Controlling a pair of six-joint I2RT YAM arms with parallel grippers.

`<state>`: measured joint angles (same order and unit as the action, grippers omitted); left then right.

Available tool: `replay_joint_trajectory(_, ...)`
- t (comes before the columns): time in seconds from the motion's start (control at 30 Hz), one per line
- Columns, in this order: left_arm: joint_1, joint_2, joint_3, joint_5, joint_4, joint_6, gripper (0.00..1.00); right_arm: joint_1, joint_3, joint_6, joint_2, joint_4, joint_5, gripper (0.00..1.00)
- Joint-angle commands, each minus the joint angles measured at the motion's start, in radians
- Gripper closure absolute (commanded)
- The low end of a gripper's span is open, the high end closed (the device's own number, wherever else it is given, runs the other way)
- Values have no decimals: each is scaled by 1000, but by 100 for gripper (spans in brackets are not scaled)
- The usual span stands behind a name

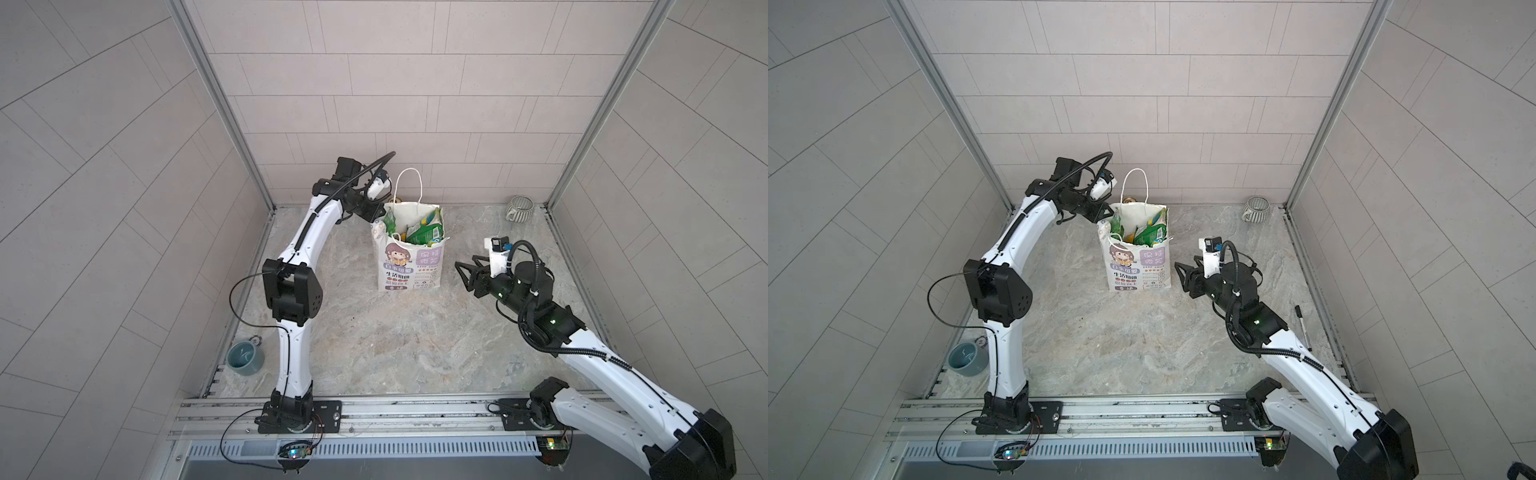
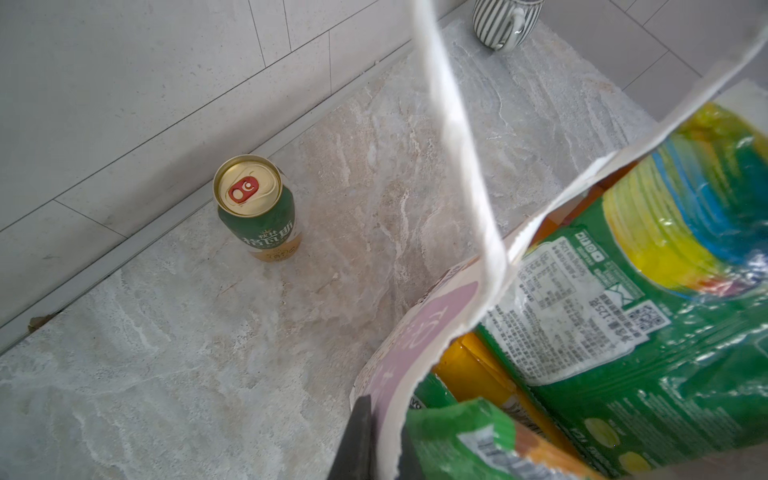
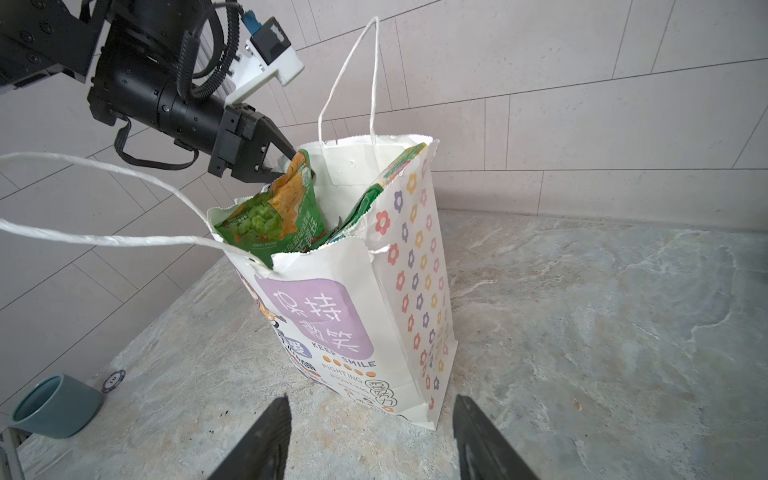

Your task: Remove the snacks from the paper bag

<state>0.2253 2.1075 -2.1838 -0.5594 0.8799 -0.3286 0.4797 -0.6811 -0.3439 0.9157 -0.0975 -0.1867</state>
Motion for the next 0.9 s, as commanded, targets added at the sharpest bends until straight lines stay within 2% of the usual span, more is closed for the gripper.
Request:
replay_joint_trajectory(0.0,-1,-117,97,-47,-88,8,95,27,-59,20,-2,12,-10,37)
replay_joint_trajectory(0.13,2,-233,250,-65,-211,13,100,55,-88,31,-19,65,30,37)
replay_joint_trajectory(0.23,4,-311,338,-82,-276,1,100,71,-96,31,-36,95,55,37)
replay_joint_trajectory(0.5,23,-491,538,-128,-349,-73,100,123,-124,64,-79,194,108,38)
replay_joint_trajectory(0.67,36,-634,715,-142,-484,-90,100,164,-215,92,-73,308,162,38)
replay_joint_trajectory(0.87,58,-715,790,-168,-487,-122,100,210,-345,48,-25,371,180,42)
